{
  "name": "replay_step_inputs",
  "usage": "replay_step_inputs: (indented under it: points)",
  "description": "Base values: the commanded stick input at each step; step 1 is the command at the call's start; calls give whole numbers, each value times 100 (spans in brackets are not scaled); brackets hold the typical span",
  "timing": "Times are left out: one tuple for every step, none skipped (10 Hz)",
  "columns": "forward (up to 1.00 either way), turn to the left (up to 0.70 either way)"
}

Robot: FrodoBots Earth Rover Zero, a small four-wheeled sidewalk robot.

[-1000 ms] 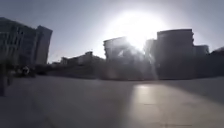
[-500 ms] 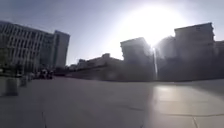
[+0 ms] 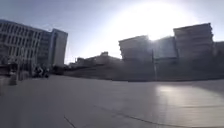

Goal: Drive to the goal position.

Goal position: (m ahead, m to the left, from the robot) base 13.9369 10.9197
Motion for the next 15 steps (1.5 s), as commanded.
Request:
replay_step_inputs:
  points:
    - [100, 4]
    - [100, 17]
    - [100, 38]
    - [100, 4]
    - [100, 4]
    - [100, 27]
    - [100, 23]
    - [100, 4]
    - [100, 4]
    - [100, 4]
    - [100, 4]
    - [100, 4]
    - [100, 4]
    - [100, 21]
    - [100, 44]
